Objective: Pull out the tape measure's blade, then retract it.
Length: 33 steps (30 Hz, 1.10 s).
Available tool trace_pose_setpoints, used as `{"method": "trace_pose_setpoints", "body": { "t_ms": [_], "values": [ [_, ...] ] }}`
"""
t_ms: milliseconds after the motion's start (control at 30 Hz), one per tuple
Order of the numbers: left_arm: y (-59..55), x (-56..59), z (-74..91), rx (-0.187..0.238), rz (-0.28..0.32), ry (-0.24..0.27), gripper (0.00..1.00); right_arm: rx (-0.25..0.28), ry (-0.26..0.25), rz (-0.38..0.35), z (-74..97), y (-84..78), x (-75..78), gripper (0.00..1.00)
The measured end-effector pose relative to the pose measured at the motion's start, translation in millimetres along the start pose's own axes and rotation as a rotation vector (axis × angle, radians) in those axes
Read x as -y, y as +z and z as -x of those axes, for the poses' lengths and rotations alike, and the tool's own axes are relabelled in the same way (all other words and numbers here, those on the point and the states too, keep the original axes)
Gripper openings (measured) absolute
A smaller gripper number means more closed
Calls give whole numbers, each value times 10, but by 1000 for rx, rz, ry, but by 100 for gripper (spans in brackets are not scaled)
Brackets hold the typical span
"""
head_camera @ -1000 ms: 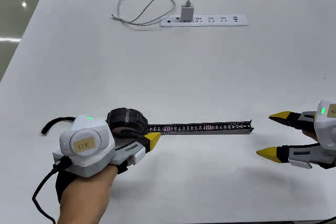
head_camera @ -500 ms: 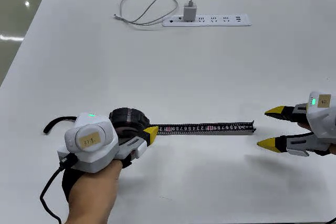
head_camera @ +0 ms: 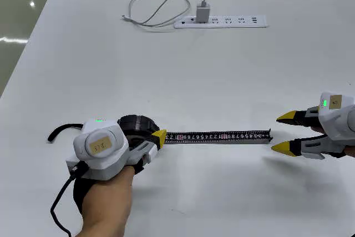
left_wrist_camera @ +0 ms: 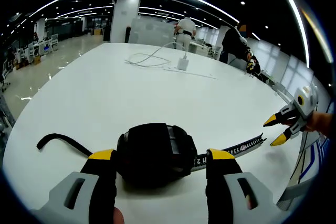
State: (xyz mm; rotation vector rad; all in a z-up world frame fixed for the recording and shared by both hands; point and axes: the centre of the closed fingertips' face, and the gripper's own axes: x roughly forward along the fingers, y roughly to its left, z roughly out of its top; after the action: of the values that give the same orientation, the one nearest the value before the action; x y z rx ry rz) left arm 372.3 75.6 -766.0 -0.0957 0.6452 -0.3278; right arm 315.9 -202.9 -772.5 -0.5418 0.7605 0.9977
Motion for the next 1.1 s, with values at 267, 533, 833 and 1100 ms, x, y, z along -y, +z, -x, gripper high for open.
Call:
{"method": "trace_pose_setpoints", "body": {
  "t_ms": [267,533,833,1100],
  "values": [
    [-5,-18,-12,-4,-2,17,63,-16,30,20,-57,-12,8,32],
    [-15,-47,-26,-6,3,26,61,-27,54,35,-115,-18,7,31],
    [-25,-62,-32,-8,0,31,60,-44,85,47,-165,-34,0,28],
    [-22,-58,-35,-10,1,27,59,-56,107,62,-204,-51,-7,24]
  ]
}}
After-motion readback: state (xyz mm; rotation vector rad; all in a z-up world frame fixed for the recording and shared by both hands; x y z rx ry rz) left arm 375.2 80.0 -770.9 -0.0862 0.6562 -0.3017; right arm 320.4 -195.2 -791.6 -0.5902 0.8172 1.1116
